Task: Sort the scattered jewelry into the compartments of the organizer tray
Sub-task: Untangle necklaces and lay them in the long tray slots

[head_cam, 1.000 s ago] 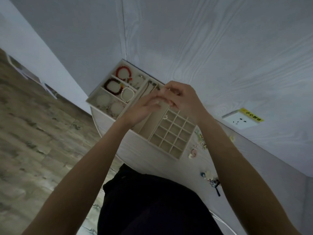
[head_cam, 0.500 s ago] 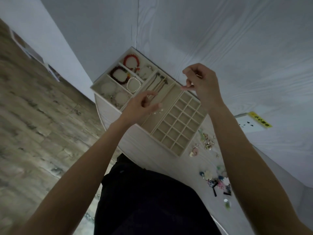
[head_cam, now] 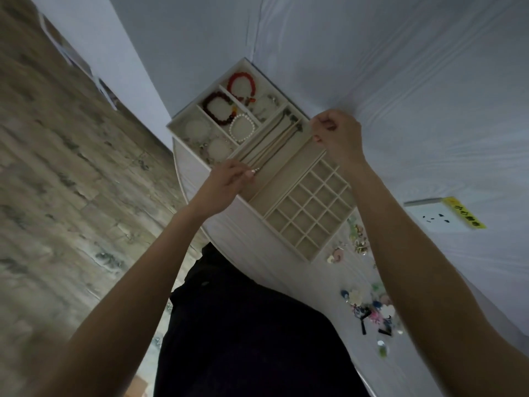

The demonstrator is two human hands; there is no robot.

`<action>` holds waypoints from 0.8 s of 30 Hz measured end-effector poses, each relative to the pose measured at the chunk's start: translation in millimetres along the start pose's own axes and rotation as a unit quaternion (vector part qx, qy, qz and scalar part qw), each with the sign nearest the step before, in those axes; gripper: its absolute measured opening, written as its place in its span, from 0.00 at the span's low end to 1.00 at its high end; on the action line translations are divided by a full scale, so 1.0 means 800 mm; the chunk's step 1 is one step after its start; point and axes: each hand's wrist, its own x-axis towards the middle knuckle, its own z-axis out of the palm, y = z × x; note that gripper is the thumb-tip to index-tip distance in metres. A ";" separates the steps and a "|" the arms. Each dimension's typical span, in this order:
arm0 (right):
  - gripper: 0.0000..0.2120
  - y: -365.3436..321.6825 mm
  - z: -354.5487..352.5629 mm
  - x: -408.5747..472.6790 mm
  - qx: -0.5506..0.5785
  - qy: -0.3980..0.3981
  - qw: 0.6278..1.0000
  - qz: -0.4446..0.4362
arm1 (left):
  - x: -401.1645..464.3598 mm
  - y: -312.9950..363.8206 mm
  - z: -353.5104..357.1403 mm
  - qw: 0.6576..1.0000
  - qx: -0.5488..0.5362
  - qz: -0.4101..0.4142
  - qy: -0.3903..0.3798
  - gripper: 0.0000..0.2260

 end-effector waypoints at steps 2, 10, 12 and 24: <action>0.04 0.011 0.008 0.010 -0.041 0.001 0.999 -0.004 | -0.003 -0.005 0.001 1.000 0.031 -0.003 0.001 0.12; 0.08 0.040 0.028 0.024 -0.236 0.024 0.970 -0.054 | -0.013 0.000 0.021 0.990 0.067 -0.027 0.120 0.07; 0.08 0.045 0.033 0.026 -0.247 0.028 0.967 -0.059 | -0.010 -0.004 0.027 0.985 0.109 -0.028 0.130 0.05; 0.12 0.054 0.042 0.040 -0.352 0.044 0.932 -0.079 | -0.003 -0.015 0.047 0.937 0.308 0.046 0.158 0.03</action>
